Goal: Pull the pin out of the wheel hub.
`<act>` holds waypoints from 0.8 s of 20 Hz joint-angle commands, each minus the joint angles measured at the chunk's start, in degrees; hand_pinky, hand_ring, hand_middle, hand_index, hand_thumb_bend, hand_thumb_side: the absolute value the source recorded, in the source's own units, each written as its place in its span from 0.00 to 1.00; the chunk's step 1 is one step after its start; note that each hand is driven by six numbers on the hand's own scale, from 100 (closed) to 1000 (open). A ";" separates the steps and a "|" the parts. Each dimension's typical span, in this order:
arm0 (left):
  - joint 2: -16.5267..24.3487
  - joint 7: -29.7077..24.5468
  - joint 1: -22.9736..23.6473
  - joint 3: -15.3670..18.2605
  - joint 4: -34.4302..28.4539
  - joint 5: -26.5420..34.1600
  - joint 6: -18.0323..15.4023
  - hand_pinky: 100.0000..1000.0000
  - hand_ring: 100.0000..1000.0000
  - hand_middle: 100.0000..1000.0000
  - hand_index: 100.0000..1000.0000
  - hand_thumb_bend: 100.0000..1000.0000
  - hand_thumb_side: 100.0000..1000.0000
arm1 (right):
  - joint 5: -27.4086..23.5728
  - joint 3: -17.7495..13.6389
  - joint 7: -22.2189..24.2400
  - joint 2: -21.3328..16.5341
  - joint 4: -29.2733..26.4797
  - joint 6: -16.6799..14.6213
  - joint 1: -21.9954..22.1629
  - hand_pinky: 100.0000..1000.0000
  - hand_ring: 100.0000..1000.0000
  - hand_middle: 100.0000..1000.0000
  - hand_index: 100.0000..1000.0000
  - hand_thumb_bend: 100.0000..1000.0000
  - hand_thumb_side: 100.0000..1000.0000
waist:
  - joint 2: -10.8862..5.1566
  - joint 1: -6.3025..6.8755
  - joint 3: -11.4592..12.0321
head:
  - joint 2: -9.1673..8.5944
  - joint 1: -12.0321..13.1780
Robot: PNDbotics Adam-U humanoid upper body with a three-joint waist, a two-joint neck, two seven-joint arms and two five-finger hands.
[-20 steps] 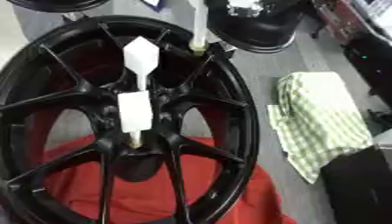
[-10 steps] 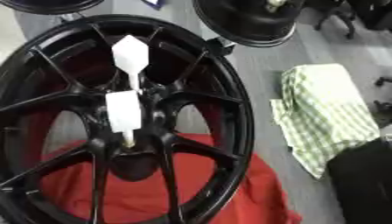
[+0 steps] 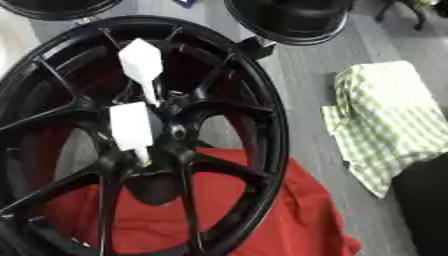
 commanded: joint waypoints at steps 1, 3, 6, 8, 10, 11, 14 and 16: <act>0.73 0.36 -0.03 0.63 -1.12 -0.33 -0.04 0.76 0.51 0.58 0.63 0.00 0.76 | 2.60 -3.12 -1.15 0.40 0.76 -2.58 2.36 0.75 0.69 0.43 0.60 0.10 0.00 | -0.52 0.45 -0.28 | -0.53 0.79; 0.55 0.35 -0.12 0.57 -1.12 -0.31 -0.05 0.76 0.51 0.58 0.63 0.00 0.76 | 4.26 -4.92 -2.02 2.93 0.76 -3.96 5.05 0.77 0.73 0.48 0.65 0.18 0.00 | -0.09 0.86 -0.33 | -0.91 1.23; 0.46 0.28 -0.31 0.46 -1.12 -0.33 -0.15 0.76 0.51 0.58 0.63 0.00 0.76 | 6.92 -7.25 -2.54 7.17 -0.07 -5.00 9.38 0.83 0.83 0.65 0.78 0.30 0.00 | 0.34 1.24 -0.22 | -1.36 1.73; 0.33 0.25 -0.37 0.38 -1.12 -0.26 -0.12 0.76 0.51 0.58 0.63 0.00 0.76 | 8.69 -8.61 -2.65 9.62 -0.95 -5.16 12.26 0.86 0.89 0.74 0.82 0.32 0.00 | 0.53 1.46 -0.12 | -1.68 1.87; 0.28 0.22 -0.42 0.30 -1.12 -0.20 -0.10 0.76 0.51 0.58 0.63 0.00 0.76 | 10.41 -9.87 -3.61 11.58 -1.68 -5.03 15.05 0.89 0.94 0.79 0.82 0.35 0.00 | 0.67 1.69 0.02 | -1.79 1.81; 0.30 0.21 -0.45 0.26 -1.12 -0.17 -0.10 0.76 0.51 0.58 0.63 0.00 0.76 | 11.23 -10.44 -4.28 12.43 -2.12 -4.88 16.38 0.89 0.96 0.80 0.82 0.36 0.04 | 0.73 1.83 0.09 | -1.82 1.73; 0.25 0.11 -0.50 0.05 -1.12 -0.04 -0.06 0.76 0.51 0.58 0.63 0.00 0.76 | 13.67 -12.30 -6.50 14.61 -4.59 -4.72 20.36 0.90 0.97 0.82 0.83 0.36 0.08 | 0.85 2.23 0.29 | -1.80 1.37; 0.18 -0.03 -0.50 -0.12 -1.12 0.04 -0.02 0.76 0.51 0.58 0.63 0.00 0.76 | 15.26 -13.53 -7.72 15.79 -6.89 -4.75 22.92 0.90 0.97 0.81 0.83 0.36 0.07 | 0.90 2.50 0.35 | -1.69 1.13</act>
